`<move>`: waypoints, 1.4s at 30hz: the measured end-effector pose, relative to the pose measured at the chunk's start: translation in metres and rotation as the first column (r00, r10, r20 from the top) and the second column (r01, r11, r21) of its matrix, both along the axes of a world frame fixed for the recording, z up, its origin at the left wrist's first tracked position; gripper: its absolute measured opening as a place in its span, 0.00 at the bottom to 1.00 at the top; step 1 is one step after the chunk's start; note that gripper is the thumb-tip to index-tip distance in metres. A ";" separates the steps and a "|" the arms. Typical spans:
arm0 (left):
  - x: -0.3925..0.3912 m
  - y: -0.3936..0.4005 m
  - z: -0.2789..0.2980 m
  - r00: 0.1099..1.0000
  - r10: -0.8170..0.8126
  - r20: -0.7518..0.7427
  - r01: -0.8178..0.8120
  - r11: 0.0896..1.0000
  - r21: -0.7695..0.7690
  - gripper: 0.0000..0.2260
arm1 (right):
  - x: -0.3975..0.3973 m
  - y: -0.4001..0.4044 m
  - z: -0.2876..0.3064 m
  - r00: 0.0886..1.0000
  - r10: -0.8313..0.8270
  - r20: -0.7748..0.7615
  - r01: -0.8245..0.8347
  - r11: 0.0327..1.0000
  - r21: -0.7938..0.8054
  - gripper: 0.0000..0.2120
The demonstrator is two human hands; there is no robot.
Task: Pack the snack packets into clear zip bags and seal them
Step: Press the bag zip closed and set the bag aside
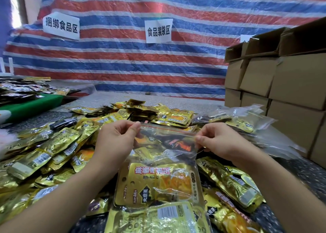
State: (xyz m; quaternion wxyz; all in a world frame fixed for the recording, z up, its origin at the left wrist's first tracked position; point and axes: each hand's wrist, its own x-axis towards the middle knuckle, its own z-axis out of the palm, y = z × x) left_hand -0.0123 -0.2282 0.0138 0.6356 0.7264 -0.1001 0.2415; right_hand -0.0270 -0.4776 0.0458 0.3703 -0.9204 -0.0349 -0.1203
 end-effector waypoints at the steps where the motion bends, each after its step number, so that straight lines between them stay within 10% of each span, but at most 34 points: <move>1: 0.001 0.000 0.000 1.000 -0.017 -0.008 0.017 1.000 -0.001 0.10 | 0.001 0.000 -0.002 1.000 0.020 -0.013 -0.019 0.997 0.077 0.10; 11: -0.001 0.000 0.003 0.972 -0.204 -0.113 0.173 0.955 -0.240 0.08 | 0.001 0.002 -0.010 0.904 0.422 -0.066 -0.245 0.640 0.728 0.11; 20: -0.002 0.001 0.007 0.954 -0.284 -0.097 0.241 0.918 -0.316 0.08 | -0.001 0.023 -0.024 0.900 0.435 -0.034 -0.261 0.599 0.757 0.19; 27: 0.001 0.004 0.013 0.967 -0.254 -0.025 0.223 0.888 -0.401 0.08 | -0.009 0.021 -0.025 0.647 0.715 -0.265 -0.347 0.586 0.732 0.29; 34: 0.008 0.007 0.012 0.962 -0.247 -0.116 0.161 0.857 -0.490 0.20 | -0.007 0.019 -0.016 0.803 0.535 -0.262 -0.164 0.622 0.766 0.21; 42: 0.005 -0.001 0.009 0.981 -0.123 -0.153 0.059 0.929 -0.366 0.12 | 0.034 -0.035 0.044 1.000 -0.003 0.004 -0.003 0.140 0.990 0.08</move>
